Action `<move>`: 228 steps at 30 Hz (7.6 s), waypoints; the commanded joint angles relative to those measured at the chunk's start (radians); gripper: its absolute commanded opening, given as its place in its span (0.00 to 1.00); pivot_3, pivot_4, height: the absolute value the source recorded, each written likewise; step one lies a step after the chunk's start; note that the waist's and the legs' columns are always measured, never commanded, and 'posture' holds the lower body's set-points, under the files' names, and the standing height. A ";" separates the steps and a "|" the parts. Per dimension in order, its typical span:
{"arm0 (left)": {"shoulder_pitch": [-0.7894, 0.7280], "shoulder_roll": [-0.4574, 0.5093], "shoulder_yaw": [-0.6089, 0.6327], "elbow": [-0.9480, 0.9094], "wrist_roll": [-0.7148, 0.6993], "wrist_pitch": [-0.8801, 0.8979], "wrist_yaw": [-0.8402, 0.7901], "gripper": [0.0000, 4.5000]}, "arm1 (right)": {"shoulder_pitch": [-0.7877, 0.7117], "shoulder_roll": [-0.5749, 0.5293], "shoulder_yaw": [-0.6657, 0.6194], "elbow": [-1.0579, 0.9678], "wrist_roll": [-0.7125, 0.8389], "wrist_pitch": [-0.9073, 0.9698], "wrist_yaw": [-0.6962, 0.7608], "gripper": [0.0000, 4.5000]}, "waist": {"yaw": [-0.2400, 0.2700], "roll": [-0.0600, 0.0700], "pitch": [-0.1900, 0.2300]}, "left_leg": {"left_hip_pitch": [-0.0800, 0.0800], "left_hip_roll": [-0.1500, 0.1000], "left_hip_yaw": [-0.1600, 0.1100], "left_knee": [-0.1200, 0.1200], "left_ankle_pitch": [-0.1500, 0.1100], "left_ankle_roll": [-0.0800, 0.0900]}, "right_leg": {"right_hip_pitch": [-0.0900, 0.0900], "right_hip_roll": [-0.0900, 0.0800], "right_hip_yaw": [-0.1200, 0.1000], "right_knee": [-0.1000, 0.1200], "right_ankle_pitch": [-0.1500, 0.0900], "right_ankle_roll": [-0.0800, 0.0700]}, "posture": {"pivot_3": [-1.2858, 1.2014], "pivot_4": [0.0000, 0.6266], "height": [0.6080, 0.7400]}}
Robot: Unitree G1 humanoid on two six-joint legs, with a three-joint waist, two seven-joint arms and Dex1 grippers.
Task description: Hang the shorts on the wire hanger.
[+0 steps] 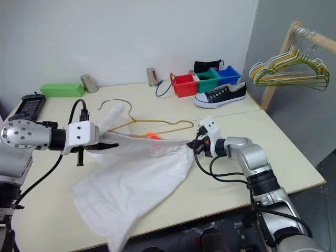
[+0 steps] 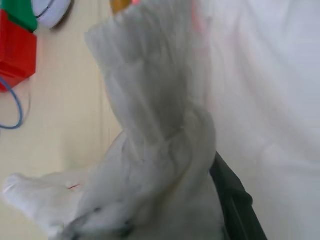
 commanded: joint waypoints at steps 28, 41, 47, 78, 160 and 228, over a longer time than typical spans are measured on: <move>-0.064 0.023 0.021 0.051 -0.015 -0.013 -0.012 0.02 | -0.016 -0.187 -0.006 -0.046 -0.122 -0.316 0.163 0.01 | 0.000 0.000 0.000 | 0.000 0.000 0.000 0.000 0.000 0.000 | 0.001 0.000 0.000 -0.001 0.000 0.000 | 0.46 0.05 1.00; -0.016 0.052 0.015 0.035 0.006 -0.020 -0.038 0.02 | -0.060 -0.154 -0.020 0.039 -0.112 -0.332 0.161 0.01 | -0.001 0.000 0.000 | 0.000 0.000 0.000 0.000 0.000 0.000 | 0.001 0.000 0.000 -0.001 0.000 0.000 | 0.46 0.05 1.00; 0.002 0.086 -0.004 0.073 0.063 -0.076 -0.035 0.02 | -0.081 -0.162 -0.018 0.018 -0.101 -0.316 0.181 0.01 | 0.001 0.000 0.000 | 0.000 0.000 0.000 0.000 0.000 0.000 | 0.001 0.000 0.000 -0.001 0.000 0.000 | 0.46 0.06 1.00; -0.215 -0.240 -0.124 0.129 0.188 -0.116 0.164 0.02 | -0.184 -0.117 0.098 -0.274 -0.189 -0.165 0.164 0.01 | -0.028 0.001 0.000 | -0.001 0.000 -0.001 0.000 0.000 0.000 | 0.000 0.000 0.000 -0.001 0.000 0.000 | 0.43 0.07 1.00; -0.121 -0.323 0.114 -0.320 -0.244 0.382 0.360 0.98 | 0.133 -0.161 -0.158 -0.315 -0.206 0.194 0.144 0.00 | -0.049 0.000 -0.001 | 0.000 0.000 -0.002 0.002 0.000 0.000 | 0.003 0.000 0.000 -0.001 -0.002 0.006 | 0.42 0.04 1.00; -0.417 -1.004 -0.183 0.008 -0.084 0.157 0.581 0.98 | -0.076 -0.197 -0.825 -0.064 -0.146 0.455 -0.800 0.00 | -0.299 0.029 -0.040 | 0.016 -0.003 0.026 -0.014 -0.001 0.002 | 0.035 -0.015 0.005 -0.035 -0.011 0.024 | 0.33 0.01 1.00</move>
